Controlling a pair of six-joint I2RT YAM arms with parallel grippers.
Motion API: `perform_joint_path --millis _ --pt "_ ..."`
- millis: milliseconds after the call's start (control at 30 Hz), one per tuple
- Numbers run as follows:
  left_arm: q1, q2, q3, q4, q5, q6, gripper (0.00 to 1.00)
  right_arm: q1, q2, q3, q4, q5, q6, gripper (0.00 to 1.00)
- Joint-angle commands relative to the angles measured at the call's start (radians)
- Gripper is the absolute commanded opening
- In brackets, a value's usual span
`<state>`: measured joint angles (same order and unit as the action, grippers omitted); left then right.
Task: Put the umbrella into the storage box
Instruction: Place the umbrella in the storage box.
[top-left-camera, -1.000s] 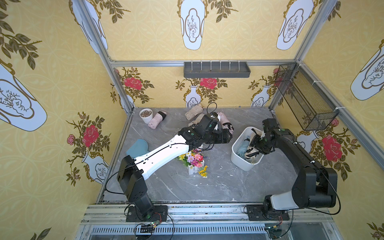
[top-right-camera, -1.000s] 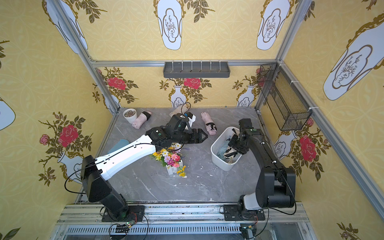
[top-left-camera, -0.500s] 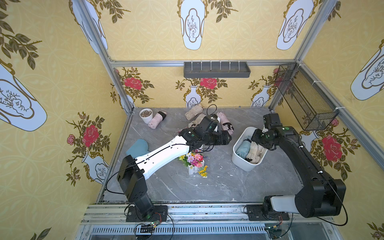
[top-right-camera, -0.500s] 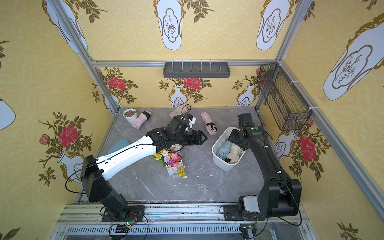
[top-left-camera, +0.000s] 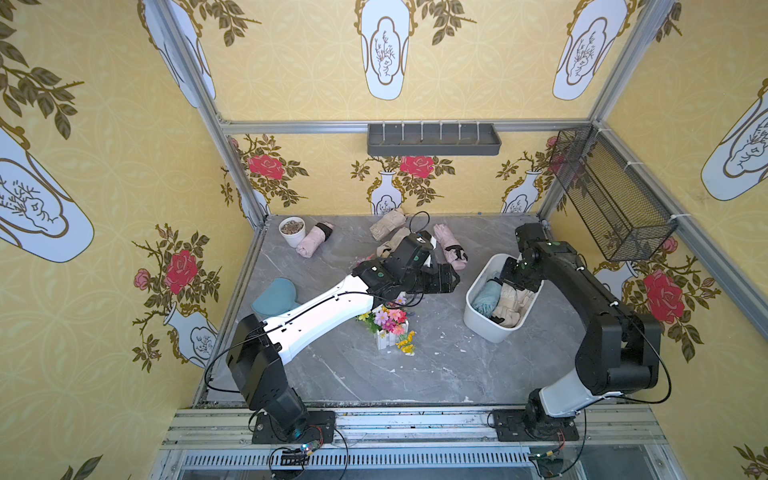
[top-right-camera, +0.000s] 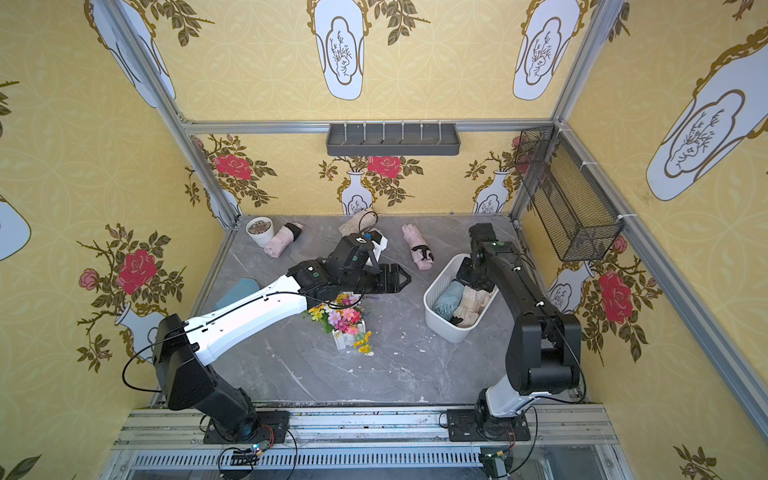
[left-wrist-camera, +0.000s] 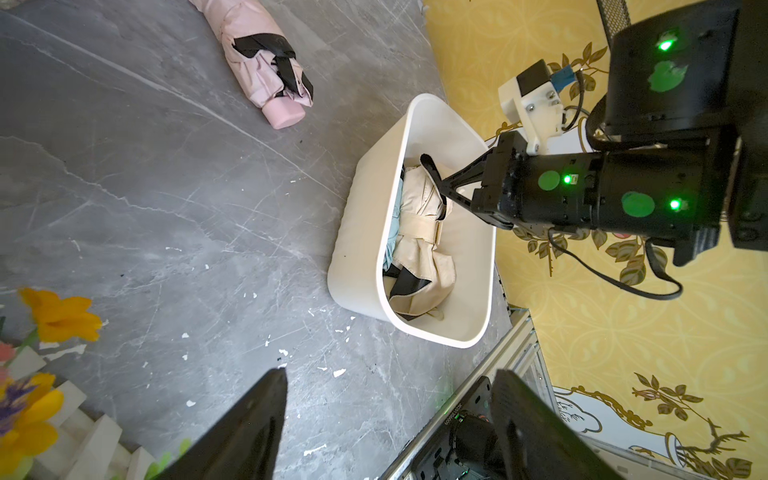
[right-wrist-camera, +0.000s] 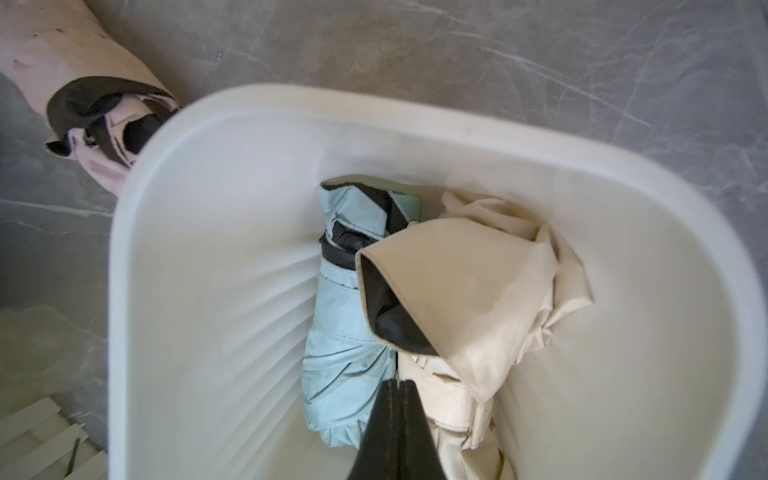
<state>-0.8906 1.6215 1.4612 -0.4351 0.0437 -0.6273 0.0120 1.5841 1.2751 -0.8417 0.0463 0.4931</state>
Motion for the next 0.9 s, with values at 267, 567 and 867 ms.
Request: perform_joint_path --millis 267,567,867 --pt "0.002 -0.001 -0.008 0.013 -0.014 0.011 0.83 -0.002 0.152 0.008 -0.018 0.1 0.002 0.0" --pt "0.004 0.003 -0.008 0.0 -0.01 0.017 0.83 -0.002 0.178 -0.006 0.016 0.089 0.013 0.0" --pt "0.023 -0.032 -0.031 -0.022 -0.028 0.022 0.84 0.051 -0.018 0.073 -0.025 0.046 -0.01 0.68"
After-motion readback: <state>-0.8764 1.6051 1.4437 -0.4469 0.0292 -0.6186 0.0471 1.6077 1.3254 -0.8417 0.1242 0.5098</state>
